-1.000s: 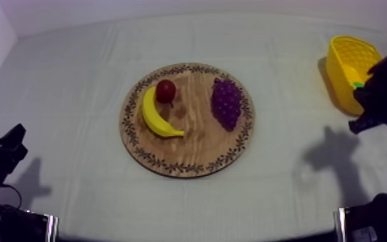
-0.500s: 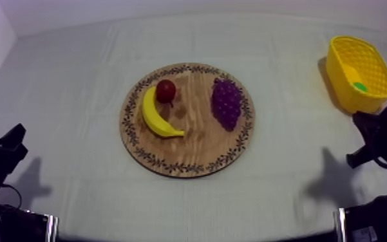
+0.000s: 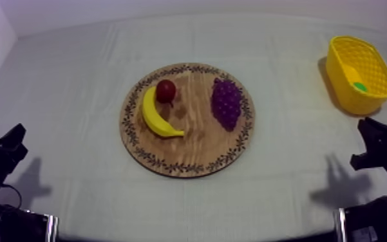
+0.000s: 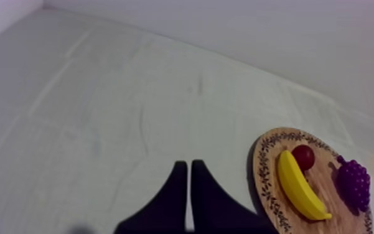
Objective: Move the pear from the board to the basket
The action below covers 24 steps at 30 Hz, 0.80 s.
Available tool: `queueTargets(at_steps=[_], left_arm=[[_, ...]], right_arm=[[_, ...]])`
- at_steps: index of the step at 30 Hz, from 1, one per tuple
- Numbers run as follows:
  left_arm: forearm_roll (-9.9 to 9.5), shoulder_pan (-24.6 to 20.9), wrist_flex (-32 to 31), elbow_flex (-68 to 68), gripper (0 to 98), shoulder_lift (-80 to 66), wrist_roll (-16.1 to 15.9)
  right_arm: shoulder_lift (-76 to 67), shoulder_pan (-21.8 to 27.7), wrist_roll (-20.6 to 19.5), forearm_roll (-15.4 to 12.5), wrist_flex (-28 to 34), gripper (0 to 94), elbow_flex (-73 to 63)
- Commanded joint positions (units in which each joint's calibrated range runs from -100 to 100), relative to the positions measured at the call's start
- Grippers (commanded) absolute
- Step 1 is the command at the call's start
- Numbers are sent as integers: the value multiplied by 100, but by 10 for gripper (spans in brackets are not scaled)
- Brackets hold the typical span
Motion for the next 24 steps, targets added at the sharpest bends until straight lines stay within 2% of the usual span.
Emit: queueTargets(at_steps=[1,7,24], left_arm=[[-2,1,1,2,1,0,1],[-2,1,1,2,1,0,1],[-2,1,1,2,1,0,1]], right_arm=[[-2,-1,142,30,-65,76,26],[-12,-2,227,60,-95,14,49],[-13,-2,169,64,-99,3,52]])
